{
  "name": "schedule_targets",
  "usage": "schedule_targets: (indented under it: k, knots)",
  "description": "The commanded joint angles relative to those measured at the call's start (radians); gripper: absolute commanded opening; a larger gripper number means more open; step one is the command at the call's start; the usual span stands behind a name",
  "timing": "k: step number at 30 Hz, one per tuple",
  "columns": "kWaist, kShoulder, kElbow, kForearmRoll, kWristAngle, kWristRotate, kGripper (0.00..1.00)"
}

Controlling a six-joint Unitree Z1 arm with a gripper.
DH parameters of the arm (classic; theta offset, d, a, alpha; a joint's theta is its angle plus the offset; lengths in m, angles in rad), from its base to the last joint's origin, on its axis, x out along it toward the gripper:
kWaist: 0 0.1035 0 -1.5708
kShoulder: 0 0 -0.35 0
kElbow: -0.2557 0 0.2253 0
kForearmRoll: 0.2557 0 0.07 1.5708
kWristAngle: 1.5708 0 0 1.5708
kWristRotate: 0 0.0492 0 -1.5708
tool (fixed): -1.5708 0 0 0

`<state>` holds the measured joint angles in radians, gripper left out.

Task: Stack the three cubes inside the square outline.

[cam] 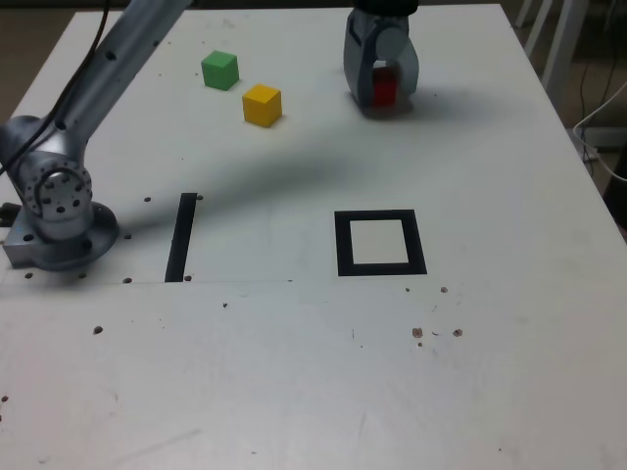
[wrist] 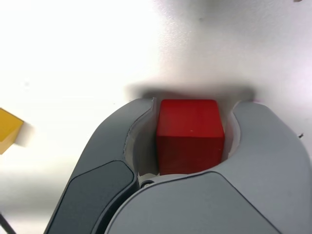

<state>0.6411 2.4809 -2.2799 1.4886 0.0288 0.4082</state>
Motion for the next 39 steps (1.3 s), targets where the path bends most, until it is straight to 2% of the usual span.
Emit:
schedule_targets:
  k: [1, 10, 16, 21, 30, 39]
  knots:
    - [-0.008, -0.031, 0.019, -0.003, 0.007, 0.001, 0.31]
    - [-0.062, -0.126, 0.149, -0.026, 0.018, -0.015, 0.31]
    - [-0.119, -0.199, 0.271, -0.064, 0.008, -0.042, 0.31]
    - [-0.17, -0.262, 0.377, -0.108, -0.014, -0.064, 0.31]
    - [-0.28, -0.384, 0.584, -0.217, -0.076, -0.11, 0.31]
    - [-0.409, -0.496, 0.773, -0.304, -0.113, -0.186, 0.31]
